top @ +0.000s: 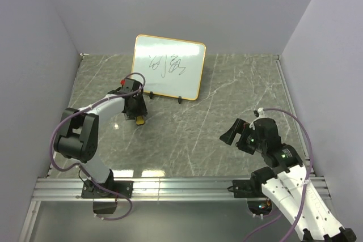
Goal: Erase the whiteboard
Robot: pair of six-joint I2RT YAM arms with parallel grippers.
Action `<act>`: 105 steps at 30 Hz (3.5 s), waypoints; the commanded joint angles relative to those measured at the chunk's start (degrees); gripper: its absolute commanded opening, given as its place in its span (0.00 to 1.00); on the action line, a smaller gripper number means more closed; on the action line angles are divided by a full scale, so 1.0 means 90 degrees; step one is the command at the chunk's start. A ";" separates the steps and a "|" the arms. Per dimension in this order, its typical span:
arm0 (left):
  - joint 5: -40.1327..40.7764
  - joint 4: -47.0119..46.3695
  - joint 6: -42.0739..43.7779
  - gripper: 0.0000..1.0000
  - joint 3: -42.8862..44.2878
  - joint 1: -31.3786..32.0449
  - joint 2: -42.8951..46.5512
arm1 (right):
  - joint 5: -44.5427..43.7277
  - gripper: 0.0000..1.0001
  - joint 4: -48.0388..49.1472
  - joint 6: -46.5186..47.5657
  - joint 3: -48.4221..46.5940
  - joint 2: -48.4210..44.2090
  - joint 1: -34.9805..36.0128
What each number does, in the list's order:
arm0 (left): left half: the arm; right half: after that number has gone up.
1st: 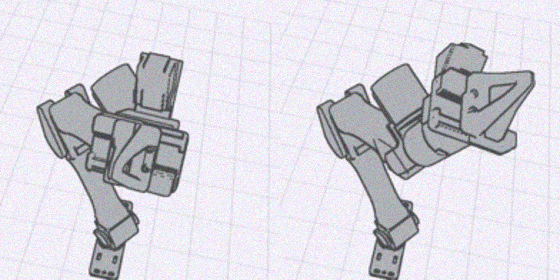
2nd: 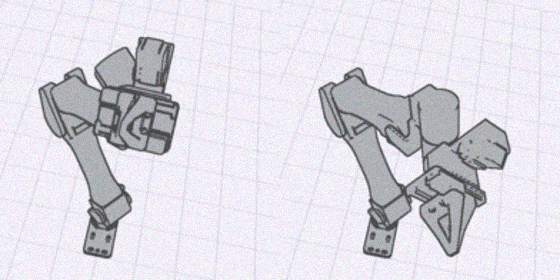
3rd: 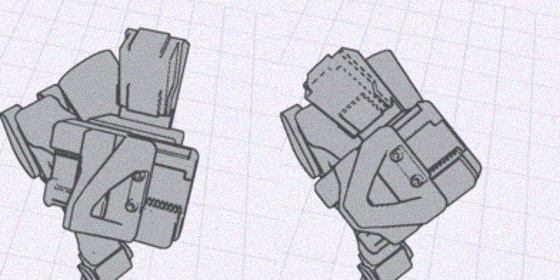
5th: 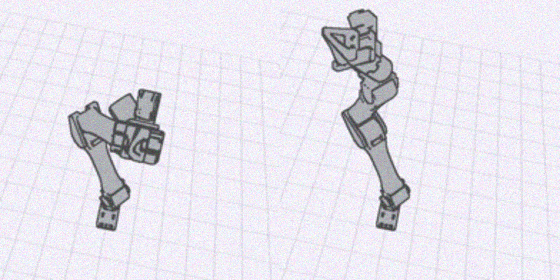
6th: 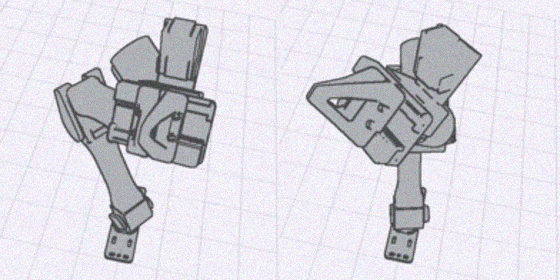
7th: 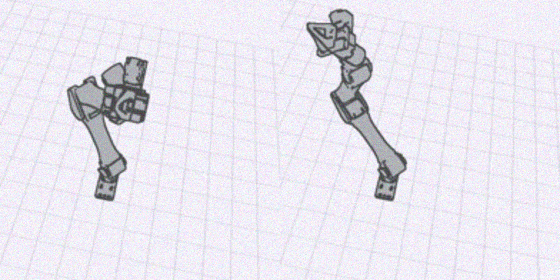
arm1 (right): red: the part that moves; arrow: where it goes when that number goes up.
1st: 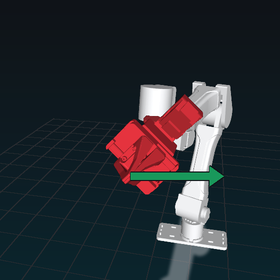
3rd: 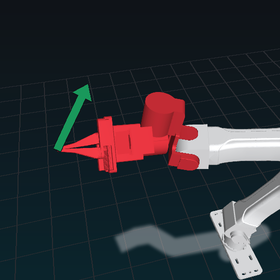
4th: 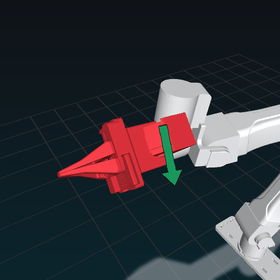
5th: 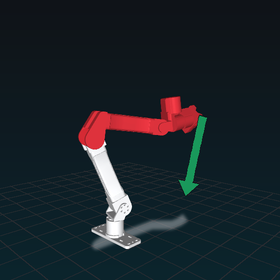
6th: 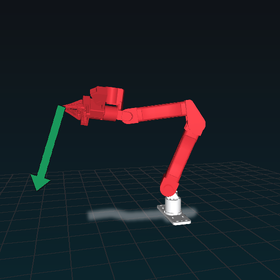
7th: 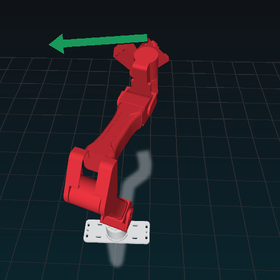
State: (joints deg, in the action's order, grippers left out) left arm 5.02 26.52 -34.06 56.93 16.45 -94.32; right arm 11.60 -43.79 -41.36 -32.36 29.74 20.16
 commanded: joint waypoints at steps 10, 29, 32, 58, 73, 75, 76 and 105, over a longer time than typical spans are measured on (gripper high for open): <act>0.0204 -0.0056 0.0181 0.45 0.0062 0.0087 -0.0125 | -0.0165 0.96 0.0520 0.0250 -0.0203 0.0514 0.0025; 0.0146 -0.0076 0.0523 0.00 0.0159 0.0077 -0.0340 | 0.0811 0.93 0.2169 0.0592 -0.3003 0.3637 -0.0131; 0.0048 -0.0017 0.0611 0.00 0.0237 0.0087 -0.0165 | 0.1191 0.87 0.2529 0.0719 -0.3657 0.4399 -0.0316; -0.1026 0.0646 0.0241 0.00 0.0149 0.0087 0.2072 | 0.3712 0.84 0.4719 -0.0394 -0.8911 1.0767 -0.1625; -0.0997 0.0705 -0.0160 0.00 0.0725 0.0096 0.1477 | 0.4395 0.68 0.6787 -0.1819 -0.8877 1.1804 -0.1303; -0.1065 0.0657 -0.0141 0.00 0.0735 0.0096 0.1447 | 0.4386 0.64 0.6984 -0.1976 -0.8584 1.1687 -0.1254; -0.1075 0.0656 -0.0122 0.00 0.0735 0.0096 0.1438 | 0.4376 0.62 0.7004 -0.1957 -0.8515 1.1657 -0.1244; -0.1319 0.0286 0.0328 0.00 0.1038 0.0106 0.1301 | 0.3244 0.11 0.6214 0.0610 -0.4267 0.8962 -0.0299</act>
State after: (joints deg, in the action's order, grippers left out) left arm -5.17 32.60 -32.16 62.85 17.10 -81.58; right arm 43.24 20.14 -40.42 -73.69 113.43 14.57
